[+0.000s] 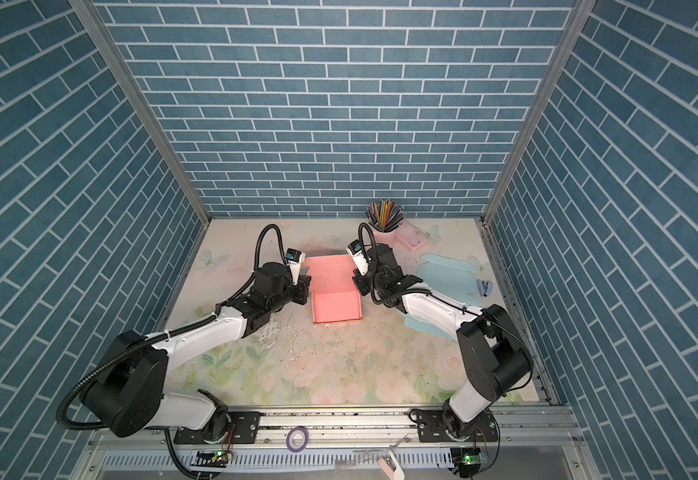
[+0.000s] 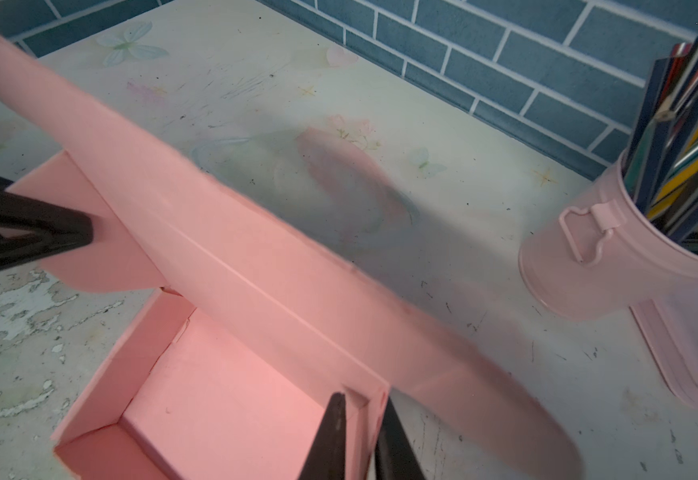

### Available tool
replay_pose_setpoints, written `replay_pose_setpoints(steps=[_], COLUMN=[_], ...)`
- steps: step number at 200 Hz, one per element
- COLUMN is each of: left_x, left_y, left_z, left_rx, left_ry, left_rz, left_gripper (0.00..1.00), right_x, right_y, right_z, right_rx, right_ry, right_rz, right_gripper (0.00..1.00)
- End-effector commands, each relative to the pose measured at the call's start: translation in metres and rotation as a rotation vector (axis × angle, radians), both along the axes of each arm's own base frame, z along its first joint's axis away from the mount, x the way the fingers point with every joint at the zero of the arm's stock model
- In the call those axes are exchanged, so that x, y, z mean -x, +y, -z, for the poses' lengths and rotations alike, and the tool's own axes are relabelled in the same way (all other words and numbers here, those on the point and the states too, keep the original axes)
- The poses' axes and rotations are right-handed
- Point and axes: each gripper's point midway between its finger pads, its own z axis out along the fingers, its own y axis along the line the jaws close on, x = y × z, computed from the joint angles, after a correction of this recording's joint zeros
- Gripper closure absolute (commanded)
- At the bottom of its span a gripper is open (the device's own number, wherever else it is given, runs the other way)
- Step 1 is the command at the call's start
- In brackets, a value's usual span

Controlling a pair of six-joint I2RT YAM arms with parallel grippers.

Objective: Fold the paper box

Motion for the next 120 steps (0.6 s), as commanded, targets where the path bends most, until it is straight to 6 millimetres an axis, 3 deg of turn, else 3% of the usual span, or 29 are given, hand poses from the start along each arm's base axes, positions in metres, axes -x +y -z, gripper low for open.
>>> replay_pose_setpoints(steps=[1,69,120], left_x=[-0.011,-0.011,-0.013], left_y=[-0.008,-0.037,-0.039], left_z=[-0.022,-0.018,-0.015], left_rx=[0.064,0.064,0.062], left_ry=[-0.068,-0.171,-0.193], left_rz=[-0.070,-0.031,-0.060], left_gripper=[1.00,1.00,1.00], right_x=[0.009,0.003,-0.007], right_y=[0.014,0.024,0.020], right_z=[0.000,0.009,0.005], right_rx=[-0.045,-0.122,-0.184], right_ry=[0.062,0.126,0.132], right_rz=[0.000,0.045,0.139], right_gripper=[0.84,0.77,0.66])
